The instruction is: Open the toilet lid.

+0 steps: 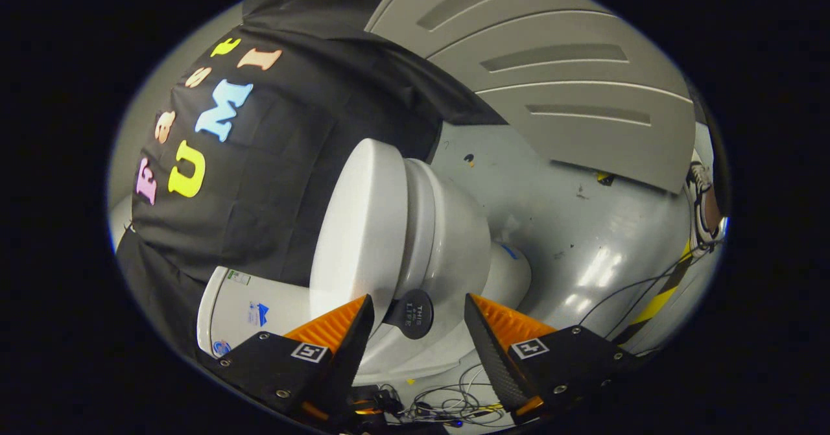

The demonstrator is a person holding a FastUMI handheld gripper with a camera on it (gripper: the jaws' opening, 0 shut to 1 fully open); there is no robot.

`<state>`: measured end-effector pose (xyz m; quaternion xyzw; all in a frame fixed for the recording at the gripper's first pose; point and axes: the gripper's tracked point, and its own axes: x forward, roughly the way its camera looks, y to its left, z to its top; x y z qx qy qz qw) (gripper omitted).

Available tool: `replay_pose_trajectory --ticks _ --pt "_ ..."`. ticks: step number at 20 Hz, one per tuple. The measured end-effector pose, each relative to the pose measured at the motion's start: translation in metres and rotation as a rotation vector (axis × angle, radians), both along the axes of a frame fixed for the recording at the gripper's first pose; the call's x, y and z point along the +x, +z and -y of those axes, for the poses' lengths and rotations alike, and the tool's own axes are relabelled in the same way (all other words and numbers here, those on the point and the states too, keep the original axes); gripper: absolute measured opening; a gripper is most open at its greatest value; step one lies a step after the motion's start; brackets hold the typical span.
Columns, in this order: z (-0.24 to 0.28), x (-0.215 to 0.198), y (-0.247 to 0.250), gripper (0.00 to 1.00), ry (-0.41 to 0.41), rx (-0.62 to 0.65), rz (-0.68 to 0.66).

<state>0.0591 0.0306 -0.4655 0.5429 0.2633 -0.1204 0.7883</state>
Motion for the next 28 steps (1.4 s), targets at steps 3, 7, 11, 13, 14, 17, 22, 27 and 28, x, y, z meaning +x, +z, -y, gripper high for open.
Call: replay_pose_trajectory --ticks 3,7,11,13,14,17,22,27,28 --pt "-0.006 0.006 -0.002 0.72 -0.028 0.056 0.033" --pt "-0.014 0.014 -0.001 0.53 -0.045 0.114 0.067" --pt "-0.019 0.021 -0.002 0.38 -0.053 0.118 0.087" --pt "-0.021 0.021 -0.005 0.28 -0.049 0.133 0.088" --pt "-0.019 0.022 -0.005 0.24 -0.060 0.141 0.094" --pt "-0.021 0.023 -0.002 0.15 -0.068 0.150 0.114" --pt "-0.021 0.024 0.005 0.00 -0.056 0.080 0.118" --pt "-0.020 0.023 0.008 0.00 -0.016 -0.035 0.082" --pt "-0.021 0.023 0.009 0.00 -0.012 -0.049 0.081"
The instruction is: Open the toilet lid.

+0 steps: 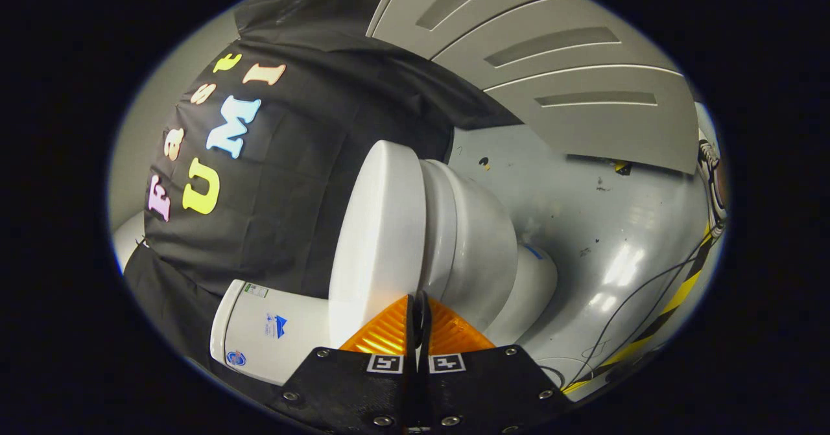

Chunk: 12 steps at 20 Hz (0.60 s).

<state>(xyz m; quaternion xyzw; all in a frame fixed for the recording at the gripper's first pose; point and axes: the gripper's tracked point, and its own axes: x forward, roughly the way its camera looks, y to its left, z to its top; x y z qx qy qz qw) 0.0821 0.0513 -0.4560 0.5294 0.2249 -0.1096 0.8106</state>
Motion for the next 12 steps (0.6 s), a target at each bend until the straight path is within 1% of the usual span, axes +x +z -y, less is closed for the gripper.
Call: replay_pose_trajectory --ticks 7,12 --pt "0.001 0.001 0.017 0.00 0.049 -0.147 -0.008" --pt "-0.003 0.003 0.041 0.00 0.096 -0.276 0.022"
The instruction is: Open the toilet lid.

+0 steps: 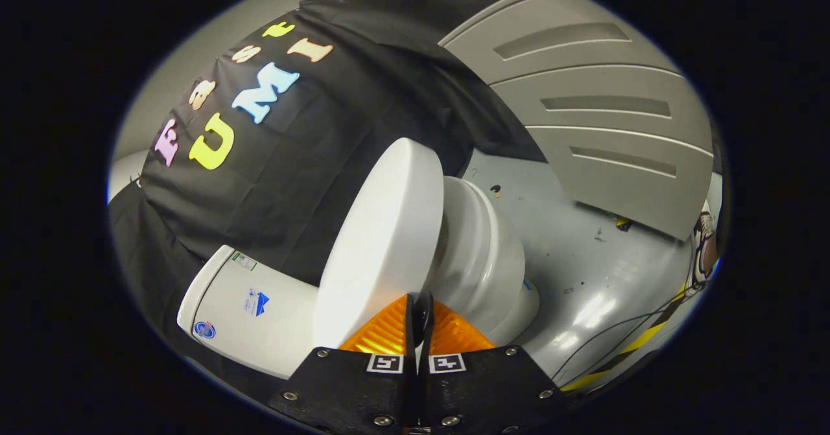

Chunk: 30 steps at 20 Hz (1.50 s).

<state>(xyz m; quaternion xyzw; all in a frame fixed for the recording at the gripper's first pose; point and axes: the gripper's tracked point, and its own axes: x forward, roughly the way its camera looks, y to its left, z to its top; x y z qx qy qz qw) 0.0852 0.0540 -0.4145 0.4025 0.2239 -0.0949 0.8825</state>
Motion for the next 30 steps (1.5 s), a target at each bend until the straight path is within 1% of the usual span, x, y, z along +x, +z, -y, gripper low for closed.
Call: replay_pose_trajectory --ticks 12,21,25,29,30 --pt "-0.017 0.006 0.060 0.00 0.053 -0.199 0.055" --pt "-0.034 0.006 0.092 0.01 0.106 -0.352 0.035" --pt "-0.048 0.007 0.113 0.00 0.165 -0.459 0.042" --pt "-0.057 0.008 0.124 0.00 0.148 -0.455 0.050" --pt "-0.059 0.008 0.127 0.00 0.153 -0.470 0.045"
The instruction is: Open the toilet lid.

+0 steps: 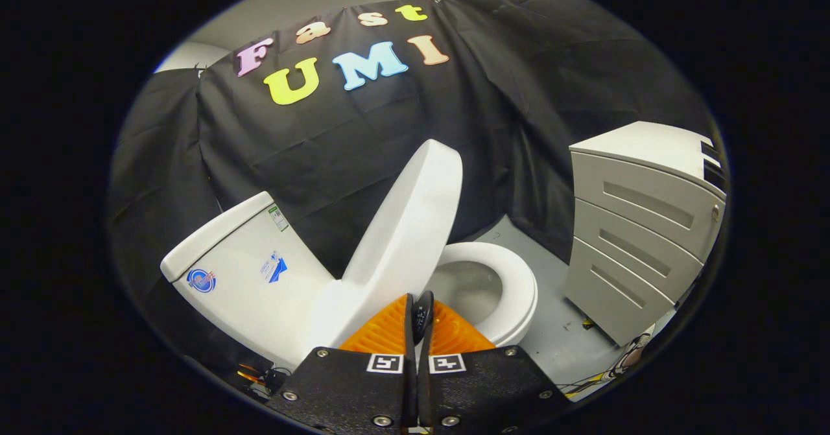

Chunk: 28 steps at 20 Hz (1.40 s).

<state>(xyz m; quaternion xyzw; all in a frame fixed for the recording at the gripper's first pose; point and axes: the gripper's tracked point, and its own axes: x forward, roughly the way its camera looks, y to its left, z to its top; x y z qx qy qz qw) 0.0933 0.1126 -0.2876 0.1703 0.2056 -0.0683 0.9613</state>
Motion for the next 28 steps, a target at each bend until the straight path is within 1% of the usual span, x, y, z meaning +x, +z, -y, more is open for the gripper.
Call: replay_pose_trajectory --ticks 6,11,14,17,21,25,28 --pt "-0.014 0.002 0.017 0.00 0.066 -0.141 -0.015" --pt "-0.033 0.004 0.036 0.00 0.085 -0.240 -0.007" --pt "-0.044 0.006 0.044 0.00 0.097 -0.325 -0.001" --pt "-0.059 0.007 0.055 0.00 0.101 -0.356 0.014" --pt "-0.073 0.009 0.064 0.00 0.130 -0.449 0.020" --pt "-0.086 0.010 0.070 0.00 0.145 -0.462 0.038" --pt "-0.095 0.012 0.075 0.00 0.167 -0.499 0.049"
